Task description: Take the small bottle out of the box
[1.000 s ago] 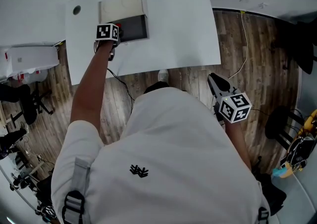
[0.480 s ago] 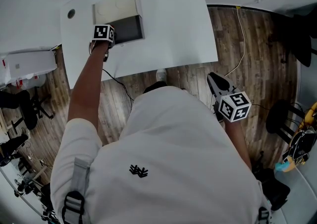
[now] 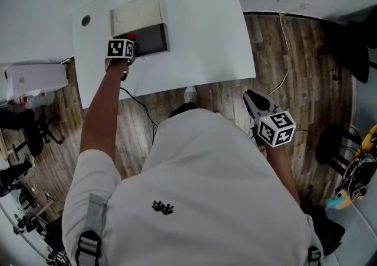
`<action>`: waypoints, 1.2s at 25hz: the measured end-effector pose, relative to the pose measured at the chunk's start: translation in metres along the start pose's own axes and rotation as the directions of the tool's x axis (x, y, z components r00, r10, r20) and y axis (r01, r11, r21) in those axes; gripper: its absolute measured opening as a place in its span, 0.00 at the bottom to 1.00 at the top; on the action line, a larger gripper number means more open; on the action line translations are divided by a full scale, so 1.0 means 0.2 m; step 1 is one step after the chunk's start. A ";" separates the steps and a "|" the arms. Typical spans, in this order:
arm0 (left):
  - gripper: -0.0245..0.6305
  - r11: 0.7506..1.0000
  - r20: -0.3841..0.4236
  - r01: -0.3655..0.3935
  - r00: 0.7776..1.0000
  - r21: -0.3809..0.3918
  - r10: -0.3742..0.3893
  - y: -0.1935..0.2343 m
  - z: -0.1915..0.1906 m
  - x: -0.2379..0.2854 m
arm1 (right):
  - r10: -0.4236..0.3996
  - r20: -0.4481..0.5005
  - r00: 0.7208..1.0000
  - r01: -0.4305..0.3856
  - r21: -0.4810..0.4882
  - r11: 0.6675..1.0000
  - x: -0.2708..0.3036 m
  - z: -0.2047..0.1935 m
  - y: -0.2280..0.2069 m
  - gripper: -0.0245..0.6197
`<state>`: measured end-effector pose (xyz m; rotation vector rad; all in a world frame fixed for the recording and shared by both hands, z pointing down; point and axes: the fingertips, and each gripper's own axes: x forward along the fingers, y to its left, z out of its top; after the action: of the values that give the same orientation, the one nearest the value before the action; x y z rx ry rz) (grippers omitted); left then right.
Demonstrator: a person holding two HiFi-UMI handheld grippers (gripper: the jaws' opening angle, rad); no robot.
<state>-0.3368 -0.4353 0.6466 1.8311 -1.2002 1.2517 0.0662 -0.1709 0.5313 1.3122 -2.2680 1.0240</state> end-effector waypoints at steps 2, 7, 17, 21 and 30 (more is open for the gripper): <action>0.37 1.000 0.036 0.001 0.999 0.010 -0.001 -0.02 0.03 -0.04 | 0.010 -0.002 1.000 -0.010 -0.010 1.000 0.00 0.00 0.00 0.11; 0.37 1.000 0.112 0.010 0.994 0.006 -0.011 -0.08 0.07 -0.17 | 0.035 -0.005 0.999 -0.035 -0.038 0.999 -0.04 -0.01 0.00 0.11; 0.37 0.997 0.269 0.018 0.963 -0.069 0.001 -0.32 0.00 -0.47 | 0.089 -0.018 0.996 -0.090 -0.114 0.989 -0.18 -0.10 -0.04 0.10; 0.37 0.995 0.330 0.029 0.944 -0.099 0.005 -0.46 -0.10 -0.60 | 0.121 -0.026 0.992 -0.123 -0.157 0.980 -0.25 -0.17 -0.06 0.10; 0.37 0.990 0.430 0.074 0.902 -0.122 -0.015 -0.72 -0.32 -0.88 | 0.184 -0.011 0.983 -0.182 -0.212 0.960 -0.36 -0.27 -0.04 0.08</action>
<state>-0.2532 -0.2633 0.5081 2.0814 -1.4235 0.7342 0.1063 -0.0897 0.5299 1.0378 -2.4638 0.8039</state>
